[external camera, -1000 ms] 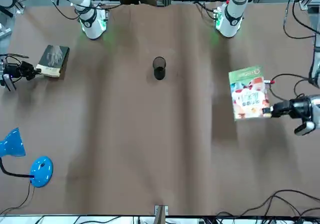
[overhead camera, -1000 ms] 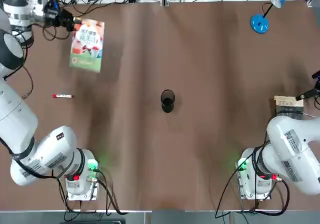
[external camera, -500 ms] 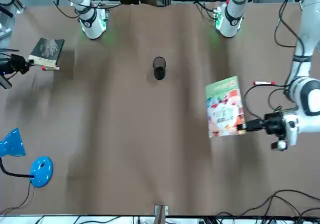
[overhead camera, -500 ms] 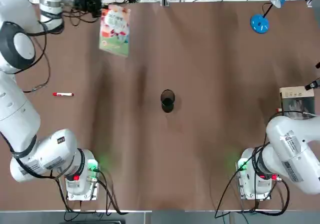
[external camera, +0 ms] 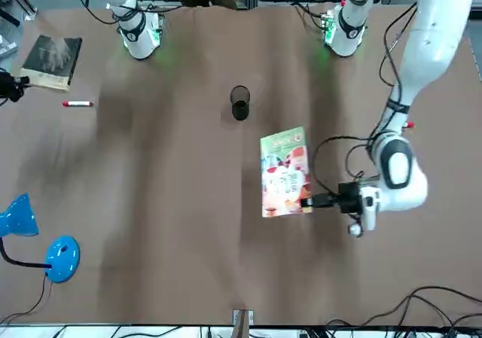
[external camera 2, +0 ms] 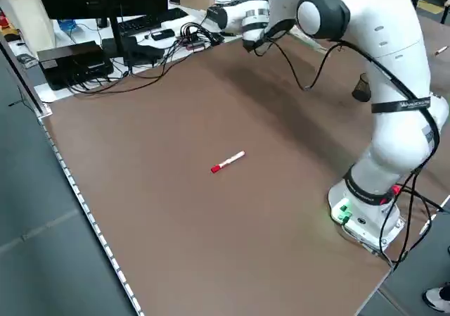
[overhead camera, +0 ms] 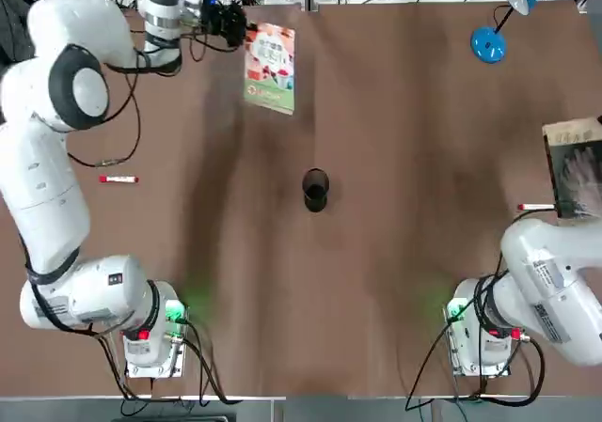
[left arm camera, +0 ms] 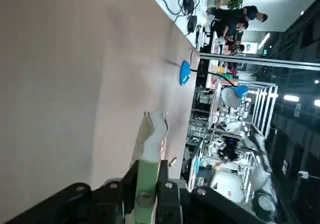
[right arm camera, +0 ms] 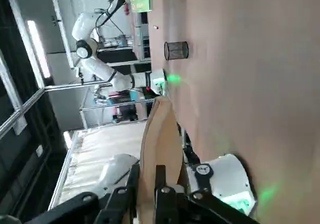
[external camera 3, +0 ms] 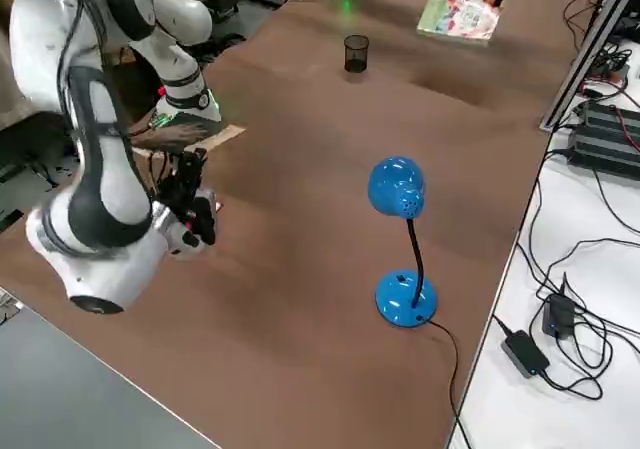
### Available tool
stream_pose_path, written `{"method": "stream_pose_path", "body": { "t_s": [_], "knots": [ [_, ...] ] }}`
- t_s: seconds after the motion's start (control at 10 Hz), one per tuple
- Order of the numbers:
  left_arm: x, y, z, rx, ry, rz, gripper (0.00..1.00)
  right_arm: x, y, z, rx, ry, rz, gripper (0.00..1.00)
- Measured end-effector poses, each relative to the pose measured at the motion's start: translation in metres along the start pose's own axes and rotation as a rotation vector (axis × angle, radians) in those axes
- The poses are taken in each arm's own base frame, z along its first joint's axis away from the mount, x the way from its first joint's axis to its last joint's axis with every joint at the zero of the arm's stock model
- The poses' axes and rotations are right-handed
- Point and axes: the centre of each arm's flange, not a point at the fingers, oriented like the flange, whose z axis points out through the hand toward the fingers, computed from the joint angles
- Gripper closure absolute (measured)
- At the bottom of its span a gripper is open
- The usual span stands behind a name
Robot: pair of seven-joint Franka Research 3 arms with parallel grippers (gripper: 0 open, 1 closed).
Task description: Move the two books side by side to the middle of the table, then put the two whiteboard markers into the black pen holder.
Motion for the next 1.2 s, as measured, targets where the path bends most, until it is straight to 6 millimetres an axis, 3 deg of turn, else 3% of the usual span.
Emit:
{"method": "stream_pose_path", "body": {
  "t_s": [0.1,0.3,0.5,0.7,0.9,1.2],
  "knots": [
    [-0.002,-0.005,0.022,0.006,-0.008,-0.006,0.83,0.003,-0.060,-0.003,-0.062,0.011,0.028,0.85],
    [-0.010,-0.027,0.064,0.054,-0.004,0.011,0.83,0.026,-0.177,0.018,-0.166,0.029,0.099,0.85],
    [-0.023,-0.047,0.105,0.103,-0.010,0.036,0.83,0.069,-0.257,0.060,-0.199,0.021,0.165,0.85],
    [-0.030,-0.065,0.125,0.145,-0.020,0.074,0.83,0.132,-0.292,0.105,-0.229,0.035,0.218,0.85],
    [-0.029,-0.075,0.133,0.177,-0.028,0.108,0.81,0.199,-0.301,0.153,-0.270,0.064,0.204,0.85],
    [-0.017,-0.051,0.123,0.241,-0.009,0.190,0.35,0.295,-0.286,0.244,-0.339,0.145,0.185,0.85]
  ]
}}
